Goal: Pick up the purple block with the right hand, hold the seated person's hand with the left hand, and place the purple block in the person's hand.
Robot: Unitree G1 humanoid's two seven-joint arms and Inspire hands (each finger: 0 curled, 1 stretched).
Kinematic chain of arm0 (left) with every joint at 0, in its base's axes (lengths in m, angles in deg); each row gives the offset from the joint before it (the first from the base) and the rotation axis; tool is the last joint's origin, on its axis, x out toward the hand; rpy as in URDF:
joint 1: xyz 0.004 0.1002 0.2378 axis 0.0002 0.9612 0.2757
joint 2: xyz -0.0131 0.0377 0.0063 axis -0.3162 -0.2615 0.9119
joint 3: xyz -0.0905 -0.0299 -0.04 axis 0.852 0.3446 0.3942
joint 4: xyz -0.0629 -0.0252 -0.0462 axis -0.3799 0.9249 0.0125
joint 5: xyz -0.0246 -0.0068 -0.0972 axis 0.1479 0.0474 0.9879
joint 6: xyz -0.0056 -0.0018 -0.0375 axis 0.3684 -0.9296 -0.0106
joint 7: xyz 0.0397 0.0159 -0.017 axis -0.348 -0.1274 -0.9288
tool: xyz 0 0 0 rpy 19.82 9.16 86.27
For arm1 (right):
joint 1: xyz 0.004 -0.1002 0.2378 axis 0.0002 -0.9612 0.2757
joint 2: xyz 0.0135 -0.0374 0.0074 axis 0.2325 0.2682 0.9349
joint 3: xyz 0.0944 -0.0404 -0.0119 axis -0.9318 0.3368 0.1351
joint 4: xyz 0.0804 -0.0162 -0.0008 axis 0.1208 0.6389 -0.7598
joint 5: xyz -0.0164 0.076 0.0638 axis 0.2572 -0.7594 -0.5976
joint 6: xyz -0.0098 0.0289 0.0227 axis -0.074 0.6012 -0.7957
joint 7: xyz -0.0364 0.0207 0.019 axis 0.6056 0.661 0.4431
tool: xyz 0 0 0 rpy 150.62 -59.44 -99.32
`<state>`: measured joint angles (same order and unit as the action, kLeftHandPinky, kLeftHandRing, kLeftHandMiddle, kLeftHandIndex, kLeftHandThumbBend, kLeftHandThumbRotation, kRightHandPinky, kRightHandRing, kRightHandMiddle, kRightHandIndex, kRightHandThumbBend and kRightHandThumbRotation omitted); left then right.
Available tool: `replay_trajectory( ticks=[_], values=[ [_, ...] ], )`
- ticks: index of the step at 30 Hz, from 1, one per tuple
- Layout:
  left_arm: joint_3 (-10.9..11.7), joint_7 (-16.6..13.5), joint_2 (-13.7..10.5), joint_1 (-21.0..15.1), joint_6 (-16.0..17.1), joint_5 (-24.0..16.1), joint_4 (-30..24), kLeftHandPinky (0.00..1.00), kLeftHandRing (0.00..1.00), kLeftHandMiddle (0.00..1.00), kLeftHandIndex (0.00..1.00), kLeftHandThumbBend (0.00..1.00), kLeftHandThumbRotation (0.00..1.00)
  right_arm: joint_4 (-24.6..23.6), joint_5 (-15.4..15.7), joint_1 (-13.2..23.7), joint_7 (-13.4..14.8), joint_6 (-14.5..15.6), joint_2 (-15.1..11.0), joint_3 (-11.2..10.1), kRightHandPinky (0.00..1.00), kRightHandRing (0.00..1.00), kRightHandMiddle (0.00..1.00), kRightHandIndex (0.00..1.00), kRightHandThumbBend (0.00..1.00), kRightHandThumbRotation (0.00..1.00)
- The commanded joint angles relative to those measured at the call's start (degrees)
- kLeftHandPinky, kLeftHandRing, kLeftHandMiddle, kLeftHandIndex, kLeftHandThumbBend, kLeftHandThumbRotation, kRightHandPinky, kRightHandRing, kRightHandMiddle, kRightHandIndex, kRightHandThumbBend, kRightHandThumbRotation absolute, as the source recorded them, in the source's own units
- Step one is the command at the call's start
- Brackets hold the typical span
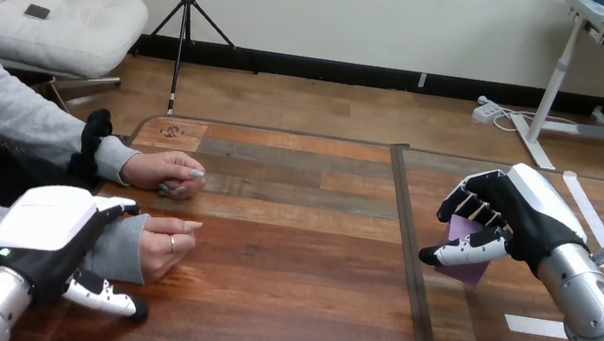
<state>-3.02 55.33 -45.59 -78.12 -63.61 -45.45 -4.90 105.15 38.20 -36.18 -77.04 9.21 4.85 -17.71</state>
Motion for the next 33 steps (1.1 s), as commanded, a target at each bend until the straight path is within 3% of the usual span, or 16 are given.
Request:
replay_trajectory(
  ticks=[1,16,33],
  values=[
    [-0.94,-1.79,-1.90,-3.81,-1.61,-1.38,1.33,0.75,0.82,0.84,0.82,1.00,0.41,-1.08,-1.32,3.12,0.22,-0.32,-0.48,-0.92,0.41,0.43,0.46,0.46,0.81,0.00],
    [-2.85,-4.15,-1.55,-5.33,-3.28,-1.67,4.06,0.75,0.81,0.83,0.82,1.00,0.41,-1.31,-1.20,3.07,0.33,0.02,-0.32,-0.82,0.41,0.44,0.47,0.47,0.81,0.00],
    [-4.32,-8.21,-1.22,-6.35,-2.50,-1.95,6.39,0.71,0.78,0.80,0.79,0.99,0.32,-1.07,-1.35,3.02,0.16,-0.55,-0.35,-0.90,0.41,0.44,0.47,0.47,0.81,0.00]
  ],
)
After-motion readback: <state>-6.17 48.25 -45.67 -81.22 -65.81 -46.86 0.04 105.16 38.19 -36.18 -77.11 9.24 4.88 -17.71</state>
